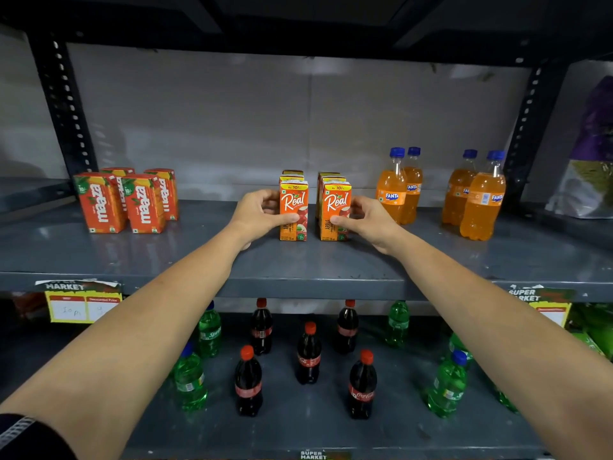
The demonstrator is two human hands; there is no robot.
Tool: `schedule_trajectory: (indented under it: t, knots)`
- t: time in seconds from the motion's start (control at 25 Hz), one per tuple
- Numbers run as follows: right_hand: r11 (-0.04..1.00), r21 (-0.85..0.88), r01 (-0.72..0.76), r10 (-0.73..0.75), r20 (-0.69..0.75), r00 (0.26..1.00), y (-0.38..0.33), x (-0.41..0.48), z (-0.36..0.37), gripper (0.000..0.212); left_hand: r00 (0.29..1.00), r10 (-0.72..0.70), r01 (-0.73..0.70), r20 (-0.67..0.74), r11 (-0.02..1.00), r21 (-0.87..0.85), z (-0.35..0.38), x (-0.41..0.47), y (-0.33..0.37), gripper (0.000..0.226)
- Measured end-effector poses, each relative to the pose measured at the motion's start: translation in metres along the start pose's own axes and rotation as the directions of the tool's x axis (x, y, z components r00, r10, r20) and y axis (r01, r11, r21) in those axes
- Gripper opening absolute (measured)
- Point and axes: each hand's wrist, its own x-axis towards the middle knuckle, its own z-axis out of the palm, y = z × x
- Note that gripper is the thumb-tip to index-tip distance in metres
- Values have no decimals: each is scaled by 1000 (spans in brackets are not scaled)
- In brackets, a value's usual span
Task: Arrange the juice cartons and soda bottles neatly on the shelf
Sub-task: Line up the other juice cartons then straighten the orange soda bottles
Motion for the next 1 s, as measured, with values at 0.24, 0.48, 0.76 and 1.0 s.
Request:
schedule_trajectory:
  t: [0.24,0.48,0.76,1.0]
  knots:
    - [997,-83,2,-3,-5,1000,3,1,-2,56,1000,-7,7,-16,1000,23,1,-4,-1,62]
    - [976,-208,67,-92,-116,989,10,-32,-36,44,914,324,-247,-246,922,297,3,-16,5,57]
    - [822,-549,153,-329,-238,914,-19,-46,-122,18,726,616,-649,306,464,603,60,-55,46,33]
    - [769,-634,79,-213,-137,967,-50,13,-140,61,809,316,-578,496,579,574,131,-59,77,42]
